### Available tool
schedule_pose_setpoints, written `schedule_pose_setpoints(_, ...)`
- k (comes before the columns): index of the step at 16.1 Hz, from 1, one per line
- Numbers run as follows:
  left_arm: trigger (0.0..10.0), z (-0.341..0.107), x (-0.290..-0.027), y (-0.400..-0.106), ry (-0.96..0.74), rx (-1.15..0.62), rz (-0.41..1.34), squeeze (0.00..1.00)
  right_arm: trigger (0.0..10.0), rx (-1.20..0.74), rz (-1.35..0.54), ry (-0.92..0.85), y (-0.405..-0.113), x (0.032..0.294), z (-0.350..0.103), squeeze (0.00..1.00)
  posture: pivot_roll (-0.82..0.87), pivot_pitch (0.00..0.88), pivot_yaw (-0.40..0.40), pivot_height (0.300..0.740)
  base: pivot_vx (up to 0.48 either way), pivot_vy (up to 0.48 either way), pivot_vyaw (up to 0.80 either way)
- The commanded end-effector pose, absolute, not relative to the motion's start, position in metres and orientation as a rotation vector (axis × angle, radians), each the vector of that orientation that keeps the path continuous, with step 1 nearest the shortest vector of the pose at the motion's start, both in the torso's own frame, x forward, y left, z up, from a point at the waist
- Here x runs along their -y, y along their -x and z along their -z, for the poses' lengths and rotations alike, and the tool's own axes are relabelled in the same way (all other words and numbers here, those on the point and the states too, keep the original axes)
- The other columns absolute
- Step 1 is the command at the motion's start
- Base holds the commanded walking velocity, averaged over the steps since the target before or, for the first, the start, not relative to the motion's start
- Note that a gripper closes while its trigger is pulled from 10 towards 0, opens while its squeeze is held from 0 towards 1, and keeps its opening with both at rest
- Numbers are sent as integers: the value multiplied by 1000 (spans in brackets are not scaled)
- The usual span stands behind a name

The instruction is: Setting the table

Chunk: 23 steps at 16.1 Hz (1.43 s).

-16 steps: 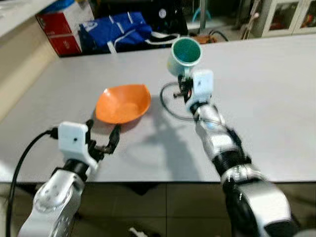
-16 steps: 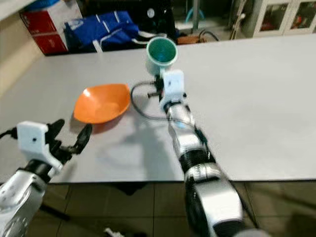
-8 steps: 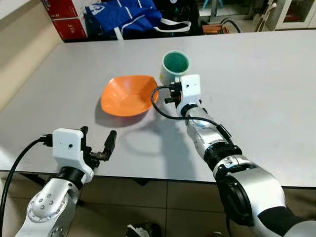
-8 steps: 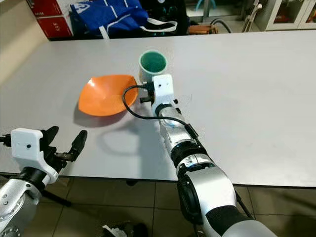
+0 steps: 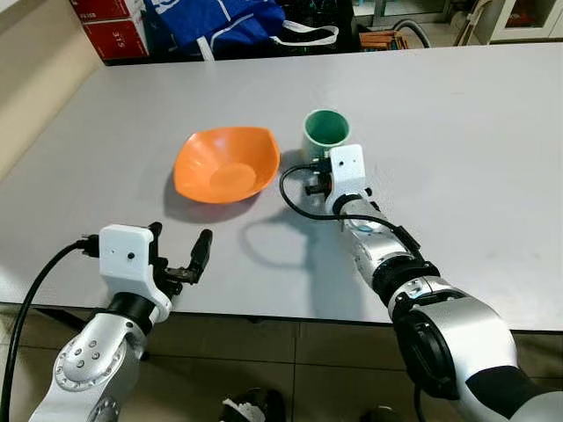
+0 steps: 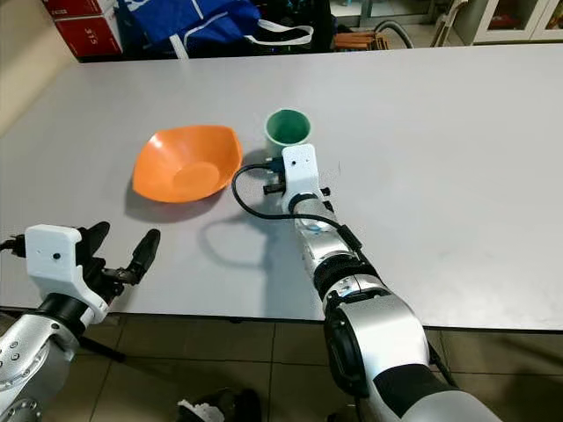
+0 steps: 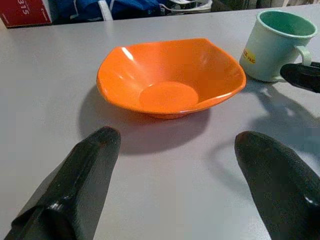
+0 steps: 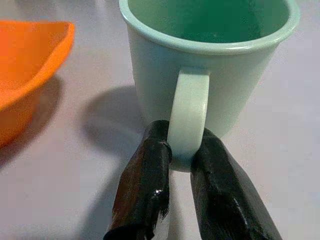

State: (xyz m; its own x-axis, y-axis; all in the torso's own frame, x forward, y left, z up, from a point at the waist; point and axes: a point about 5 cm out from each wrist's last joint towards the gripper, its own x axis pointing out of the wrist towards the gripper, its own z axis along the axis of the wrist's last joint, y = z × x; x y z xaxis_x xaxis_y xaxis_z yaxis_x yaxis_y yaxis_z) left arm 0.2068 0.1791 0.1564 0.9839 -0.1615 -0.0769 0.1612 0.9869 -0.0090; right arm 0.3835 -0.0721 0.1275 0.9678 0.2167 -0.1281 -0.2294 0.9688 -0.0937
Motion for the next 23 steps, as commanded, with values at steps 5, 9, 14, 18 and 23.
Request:
schedule_pose_setpoints(5, 10000, -156, -181, -205, 4, -88, 142, 0, 10000, -177, -217, 192, -381, 68, -119, 1000, 90, 152, 130, 740, 0, 0, 0)
schedule_pose_setpoints(9, 10000, -156, -182, -206, 2, -87, 141, 0, 10000, -220, -203, 221, -379, 71, -113, 1000, 87, 143, 131, 740, 0, 0, 0)
schedule_pose_setpoints(14, 10000, -156, -181, -209, 4, -79, 139, 0, 10000, -178, -205, 265, -382, 70, -119, 1000, 83, 135, 122, 740, 0, 0, 0)
schedule_pose_setpoints(18, 10000, -156, -180, -213, 10, -73, 139, 0, 10000, -134, -181, 260, -385, 71, -128, 1000, 76, 122, 117, 740, 0, 0, 0)
schedule_pose_setpoints(23, 10000, -156, -177, -230, 19, -41, 145, 0, 10000, -53, -192, 198, -387, 71, -138, 0, 20, 67, 103, 740, 0, 0, 0)
